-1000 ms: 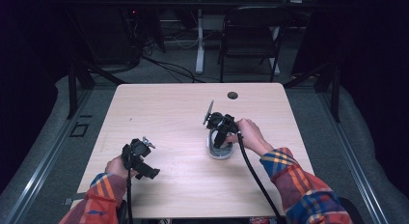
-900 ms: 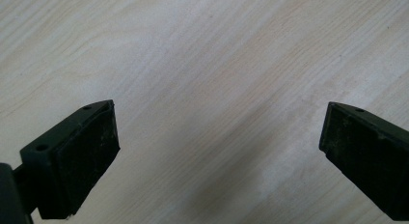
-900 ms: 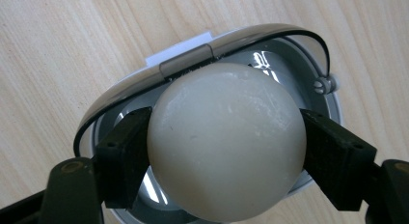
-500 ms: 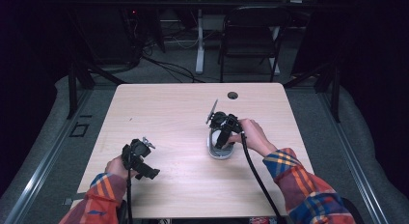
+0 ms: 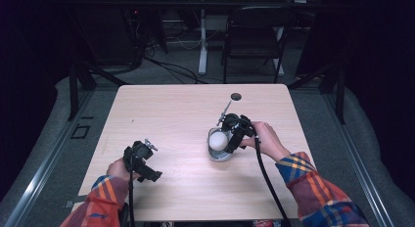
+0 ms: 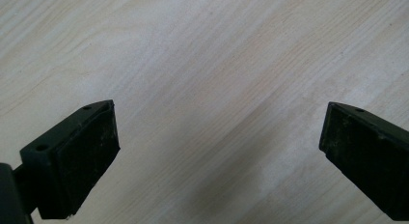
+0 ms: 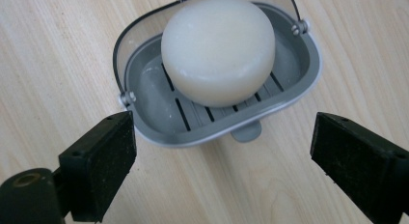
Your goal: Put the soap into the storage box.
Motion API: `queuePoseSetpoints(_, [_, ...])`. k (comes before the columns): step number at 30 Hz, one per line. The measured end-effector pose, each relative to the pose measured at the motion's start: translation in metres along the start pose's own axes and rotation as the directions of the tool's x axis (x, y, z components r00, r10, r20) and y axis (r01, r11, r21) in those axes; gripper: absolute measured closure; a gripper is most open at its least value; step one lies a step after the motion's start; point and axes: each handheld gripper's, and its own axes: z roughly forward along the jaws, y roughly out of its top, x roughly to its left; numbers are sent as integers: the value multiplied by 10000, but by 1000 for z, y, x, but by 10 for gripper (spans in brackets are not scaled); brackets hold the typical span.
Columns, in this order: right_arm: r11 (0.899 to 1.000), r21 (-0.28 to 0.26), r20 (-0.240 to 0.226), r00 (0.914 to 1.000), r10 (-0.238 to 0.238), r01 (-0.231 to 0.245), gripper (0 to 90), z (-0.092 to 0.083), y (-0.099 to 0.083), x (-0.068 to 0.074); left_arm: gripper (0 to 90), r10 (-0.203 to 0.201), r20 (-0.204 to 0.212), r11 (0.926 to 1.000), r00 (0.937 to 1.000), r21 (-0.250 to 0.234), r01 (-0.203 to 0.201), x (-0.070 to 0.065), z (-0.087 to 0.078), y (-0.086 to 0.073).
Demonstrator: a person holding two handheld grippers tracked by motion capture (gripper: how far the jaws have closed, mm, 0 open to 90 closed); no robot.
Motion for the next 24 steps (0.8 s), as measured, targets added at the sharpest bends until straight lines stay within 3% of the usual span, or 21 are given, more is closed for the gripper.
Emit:
queuePoseSetpoints(14, [9994,145,225,9993,304,-307,0,-13,-44,2,3,30,14,10000,10000,16,-30,-1,0,0])
queuePoseSetpoints(24, [9940,339,277,9942,1035,-1044,0,-10,-88,-9,3,12,26,10000,10000,25,-12,-1,0,0])
